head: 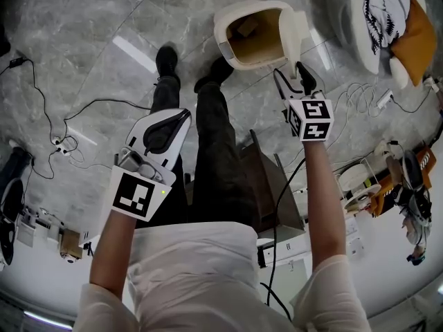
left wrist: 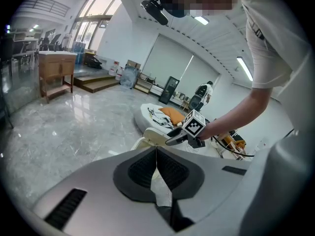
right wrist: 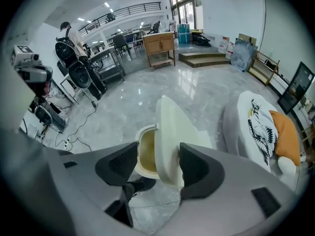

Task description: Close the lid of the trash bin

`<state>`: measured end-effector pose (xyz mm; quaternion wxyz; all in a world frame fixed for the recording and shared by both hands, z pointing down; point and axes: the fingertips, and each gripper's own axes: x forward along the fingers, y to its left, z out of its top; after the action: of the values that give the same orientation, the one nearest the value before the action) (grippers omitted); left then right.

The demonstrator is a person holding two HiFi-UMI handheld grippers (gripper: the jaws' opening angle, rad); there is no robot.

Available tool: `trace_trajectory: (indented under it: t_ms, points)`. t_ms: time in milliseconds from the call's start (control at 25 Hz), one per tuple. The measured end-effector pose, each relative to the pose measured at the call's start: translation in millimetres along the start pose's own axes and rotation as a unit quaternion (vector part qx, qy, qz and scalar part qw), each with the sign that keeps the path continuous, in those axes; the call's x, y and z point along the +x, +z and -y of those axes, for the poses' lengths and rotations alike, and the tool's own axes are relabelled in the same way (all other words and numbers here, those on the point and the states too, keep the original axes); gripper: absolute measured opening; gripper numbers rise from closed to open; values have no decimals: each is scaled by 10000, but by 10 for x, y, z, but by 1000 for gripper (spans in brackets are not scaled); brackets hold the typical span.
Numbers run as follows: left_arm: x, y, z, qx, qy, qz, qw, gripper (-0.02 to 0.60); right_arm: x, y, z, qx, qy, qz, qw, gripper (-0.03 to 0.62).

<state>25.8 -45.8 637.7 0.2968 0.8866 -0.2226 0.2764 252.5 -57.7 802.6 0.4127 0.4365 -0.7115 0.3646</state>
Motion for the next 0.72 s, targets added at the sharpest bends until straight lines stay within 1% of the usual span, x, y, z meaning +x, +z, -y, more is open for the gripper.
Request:
trace_trajectory:
  t_ms: [360, 560, 720]
  points:
    - [-36, -110, -112, -38, -21, -64, 10000, 18, 221, -128, -268, 71, 169, -144, 9997, 267]
    - [-51, -158, -152, -52, -10, -95, 9999, 18, 401, -262, -417, -44, 249, -285, 9993, 267]
    - [-73, -214, -213, -112, 18, -118, 9999, 18, 552, -311, -554, -4, 325, -394, 9987, 267]
